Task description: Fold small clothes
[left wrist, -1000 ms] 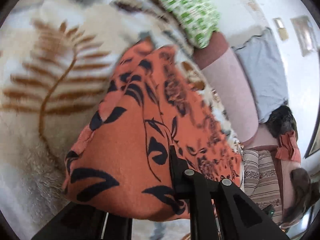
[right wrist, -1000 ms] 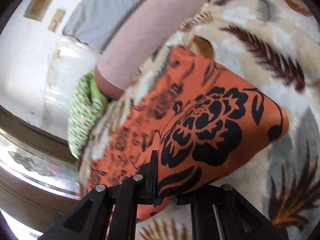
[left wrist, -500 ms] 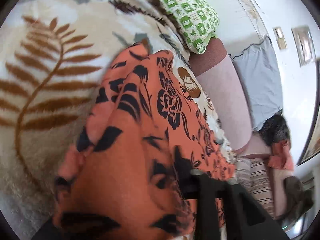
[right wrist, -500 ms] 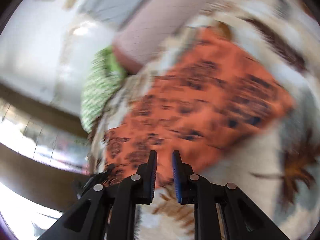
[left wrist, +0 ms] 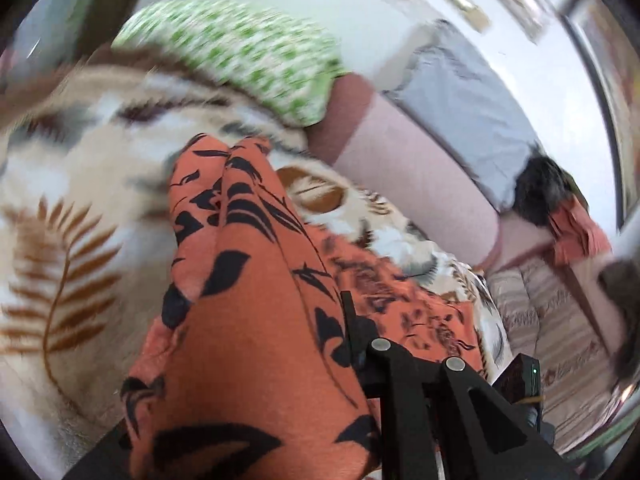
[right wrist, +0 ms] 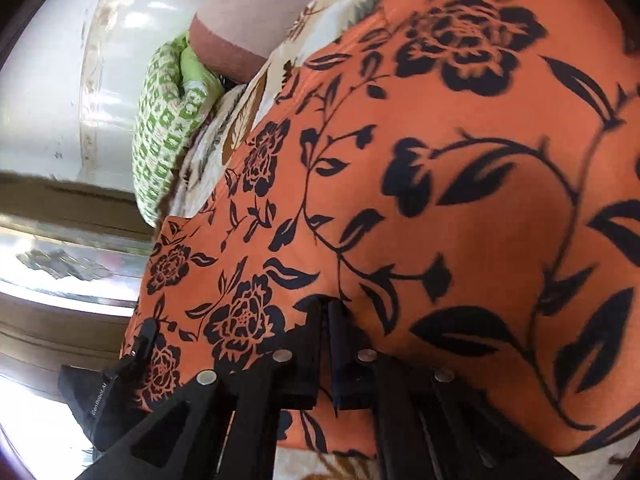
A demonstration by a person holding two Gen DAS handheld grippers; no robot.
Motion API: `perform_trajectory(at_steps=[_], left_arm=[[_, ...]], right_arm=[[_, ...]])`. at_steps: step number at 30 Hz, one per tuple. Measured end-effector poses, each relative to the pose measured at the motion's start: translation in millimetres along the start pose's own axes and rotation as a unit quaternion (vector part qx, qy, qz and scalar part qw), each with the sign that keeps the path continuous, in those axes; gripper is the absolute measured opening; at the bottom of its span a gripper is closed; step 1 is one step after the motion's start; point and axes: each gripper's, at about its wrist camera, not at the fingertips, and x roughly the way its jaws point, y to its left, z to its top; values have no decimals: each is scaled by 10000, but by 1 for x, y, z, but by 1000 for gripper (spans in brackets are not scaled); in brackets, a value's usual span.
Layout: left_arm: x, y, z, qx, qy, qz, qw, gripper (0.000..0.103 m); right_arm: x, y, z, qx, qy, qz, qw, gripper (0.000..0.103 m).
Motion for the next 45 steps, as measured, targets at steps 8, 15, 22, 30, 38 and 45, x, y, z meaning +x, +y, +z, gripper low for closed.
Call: perform_trajectory(at_steps=[8,15,22,30,38,45], left_arm=[[23,-133,-4,1453,294,-62,9889,15],[127,-229,-81,2015,1335,-347,9697,19],[127,-232,-111,2332,1651,-637,9562,57],[31,-150,-45,1522,312,-880,9839,85],[100,-92,-78,1492,1887,769,9676,85],[103,-102,-87,1814,1931,711,9616,85]], right_arm=[[-99,-44,35,638,-1207,433,9897,10],[-190,-113,55,1398,-2395,525,9593,10],[-215,-143,59,1675,-2384,628,9546,11],[-213,-77,52,383,-2679,742,9598,11],[-121,-48,48,156,-1162,-1093,9871,8],[-109,-68,51,666,-1039,-891,9884,8]])
